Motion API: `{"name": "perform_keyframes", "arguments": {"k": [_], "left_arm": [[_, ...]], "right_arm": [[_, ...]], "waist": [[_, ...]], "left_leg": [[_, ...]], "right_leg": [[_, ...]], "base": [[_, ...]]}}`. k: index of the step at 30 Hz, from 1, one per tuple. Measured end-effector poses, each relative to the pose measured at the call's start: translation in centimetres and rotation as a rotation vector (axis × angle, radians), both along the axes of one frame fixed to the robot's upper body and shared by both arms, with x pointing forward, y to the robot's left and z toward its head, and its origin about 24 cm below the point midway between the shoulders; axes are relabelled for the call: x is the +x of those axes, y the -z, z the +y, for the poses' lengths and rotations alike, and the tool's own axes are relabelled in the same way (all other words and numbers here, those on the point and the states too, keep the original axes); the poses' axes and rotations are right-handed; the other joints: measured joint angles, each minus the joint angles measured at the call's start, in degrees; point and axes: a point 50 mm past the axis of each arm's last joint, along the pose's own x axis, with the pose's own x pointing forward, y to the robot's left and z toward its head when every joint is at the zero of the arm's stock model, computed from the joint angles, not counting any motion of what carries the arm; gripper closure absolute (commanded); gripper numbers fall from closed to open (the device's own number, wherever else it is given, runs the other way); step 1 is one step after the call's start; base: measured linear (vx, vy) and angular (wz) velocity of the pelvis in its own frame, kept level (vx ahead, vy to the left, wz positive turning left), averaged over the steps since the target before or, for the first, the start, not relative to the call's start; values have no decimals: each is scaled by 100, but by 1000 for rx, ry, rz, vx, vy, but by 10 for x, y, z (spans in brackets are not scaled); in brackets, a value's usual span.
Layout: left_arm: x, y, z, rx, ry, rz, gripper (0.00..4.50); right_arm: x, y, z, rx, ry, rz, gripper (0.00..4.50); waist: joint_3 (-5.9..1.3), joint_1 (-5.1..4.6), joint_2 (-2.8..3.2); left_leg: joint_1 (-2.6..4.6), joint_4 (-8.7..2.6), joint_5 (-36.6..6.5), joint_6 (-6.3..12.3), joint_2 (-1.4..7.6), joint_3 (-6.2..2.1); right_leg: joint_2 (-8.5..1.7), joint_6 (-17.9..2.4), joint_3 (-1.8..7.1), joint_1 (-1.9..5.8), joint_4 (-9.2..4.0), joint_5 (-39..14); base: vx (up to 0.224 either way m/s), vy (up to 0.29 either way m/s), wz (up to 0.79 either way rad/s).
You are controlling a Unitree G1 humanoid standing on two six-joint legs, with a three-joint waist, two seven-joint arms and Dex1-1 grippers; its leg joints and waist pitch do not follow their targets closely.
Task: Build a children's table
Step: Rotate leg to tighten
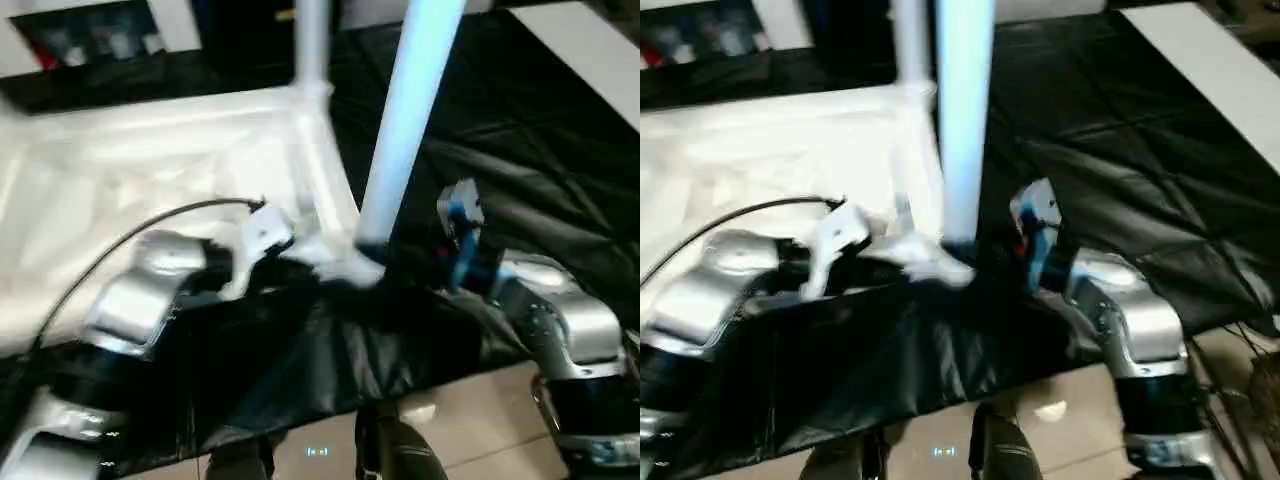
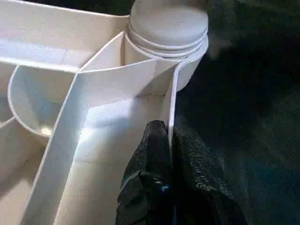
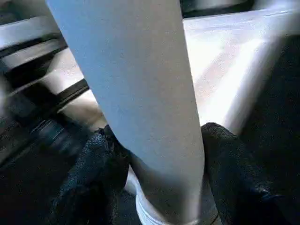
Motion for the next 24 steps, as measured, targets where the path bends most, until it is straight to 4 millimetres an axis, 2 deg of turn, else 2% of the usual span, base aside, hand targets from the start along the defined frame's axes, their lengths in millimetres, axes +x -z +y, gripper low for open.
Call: {"name": "perform_keyframes", "arguments": {"k": [2,5,8,9,11,14,15,16,18,19,20,24], "left_arm": [[4,0,-8,-15,-83,-15,450],[8,1,-24,-35,-213,-28,450],[8,1,-36,-56,-273,-27,450],[8,1,-38,-58,-281,-25,450],[7,0,-39,-58,-281,-29,450],[7,-1,-39,-58,-281,-34,450],[7,-2,-38,-54,-278,-42,450],[6,-2,-36,-48,-266,-50,450],[6,-2,-32,-39,-242,-60,450],[5,-2,-29,-31,-229,-64,450],[5,-2,-26,-23,-213,-71,450],[-2,-1,-8,9,-78,-93,450]], "right_arm": [[6,-1,8,-5,122,-7,234],[14,-3,23,-7,332,-3,234],[17,-5,27,-23,427,-7,234],[17,-5,27,-34,437,-13,203],[17,-5,29,-26,450,-28,173],[17,-5,31,-10,450,-40,164],[17,-5,31,-8,443,-47,133],[17,-6,30,-11,426,-55,126],[16,-6,27,-31,356,-76,123],[15,-6,24,-41,327,-83,99],[14,-6,21,-51,288,-88,99],[5,-3,2,-90,54,-91,70]], "waist": [[-7,-23,12],[-17,-61,29],[-38,-77,64],[-40,-82,67],[-40,-92,67],[-40,-101,67],[-40,-108,67],[-40,-113,66],[-40,-129,66],[-40,-129,66],[-40,-126,66],[-39,-122,65]], "left_leg": [[17,-3,0,0,-2,-1],[79,-35,-1,-1,-7,-4],[74,-77,0,1,-28,-8],[75,-75,-1,3,-35,-7],[69,-75,-3,7,-38,-7],[65,-78,-8,14,-38,-7],[61,-81,-9,13,-38,-7],[57,-83,-9,14,-36,-8],[55,-92,-10,14,-34,-9],[55,-95,-10,14,-32,-12],[55,-100,-10,13,-28,-15],[41,-124,8,42,-7,-25]], "right_leg": [[0,1,0,12,0,0],[0,9,-4,58,-42,-4],[-5,14,1,62,-105,-8],[-6,16,10,67,-104,-8],[-8,17,15,62,-105,-8],[-8,24,14,58,-101,-4],[-8,29,13,52,-100,0],[-7,32,11,49,-98,2],[-6,44,8,44,-95,10],[-5,48,5,42,-92,12],[-2,49,0,41,-89,13],[19,35,-15,33,-87,14]], "base": [[0,0,0],[0,0,0],[0,0,0],[0,0,0],[0,0,0],[0,0,0],[0,0,0],[0,0,0],[0,0,0],[0,0,0],[0,0,0],[0,0,0]]}}
